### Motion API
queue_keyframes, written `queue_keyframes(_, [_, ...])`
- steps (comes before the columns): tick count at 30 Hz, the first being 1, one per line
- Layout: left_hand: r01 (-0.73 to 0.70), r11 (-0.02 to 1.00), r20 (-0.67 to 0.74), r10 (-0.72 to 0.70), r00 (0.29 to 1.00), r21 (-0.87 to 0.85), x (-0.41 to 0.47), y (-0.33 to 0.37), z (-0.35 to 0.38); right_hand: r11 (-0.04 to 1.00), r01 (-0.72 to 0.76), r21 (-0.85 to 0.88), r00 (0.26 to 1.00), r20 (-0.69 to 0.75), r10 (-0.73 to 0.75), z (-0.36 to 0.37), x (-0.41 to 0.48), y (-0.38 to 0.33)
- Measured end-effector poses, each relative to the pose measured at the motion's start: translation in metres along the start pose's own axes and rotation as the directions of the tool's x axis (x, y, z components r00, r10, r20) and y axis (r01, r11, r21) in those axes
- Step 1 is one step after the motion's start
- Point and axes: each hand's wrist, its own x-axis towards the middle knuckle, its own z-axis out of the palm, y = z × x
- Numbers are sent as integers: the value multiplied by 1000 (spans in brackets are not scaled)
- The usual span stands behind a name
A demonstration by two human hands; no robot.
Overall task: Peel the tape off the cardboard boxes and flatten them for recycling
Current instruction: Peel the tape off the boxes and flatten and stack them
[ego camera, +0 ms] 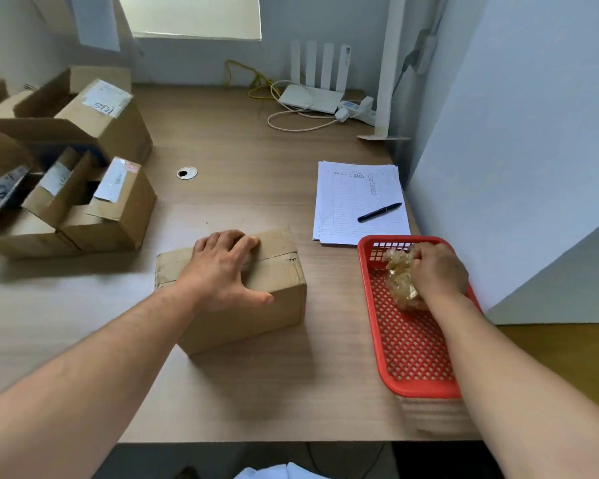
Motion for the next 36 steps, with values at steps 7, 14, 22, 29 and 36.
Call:
queue_keyframes(7, [29,1000,-3,-29,1000,6,1,4,1,971,-10,-237,984,171,52,5,-1,10])
queue_keyframes(14, [29,1000,-1,-29,1000,12,-1,7,0,989,-141,54,983,123,133,-2,-3,11])
queue_keyframes(22, [14,1000,19,-14,1000,0,-2,6,-3,956,93,279,985,-166,-47,-24,-27,-37])
queue_keyframes(29, [3,999,36,-4,999,33,-2,4,-5,811,95,577,924,251,-287,-4,-67,-146])
queue_keyframes(36, [99,993,15,-98,995,-66,-38,-40,-16,837,-19,547,904,367,-219,27,-76,-169])
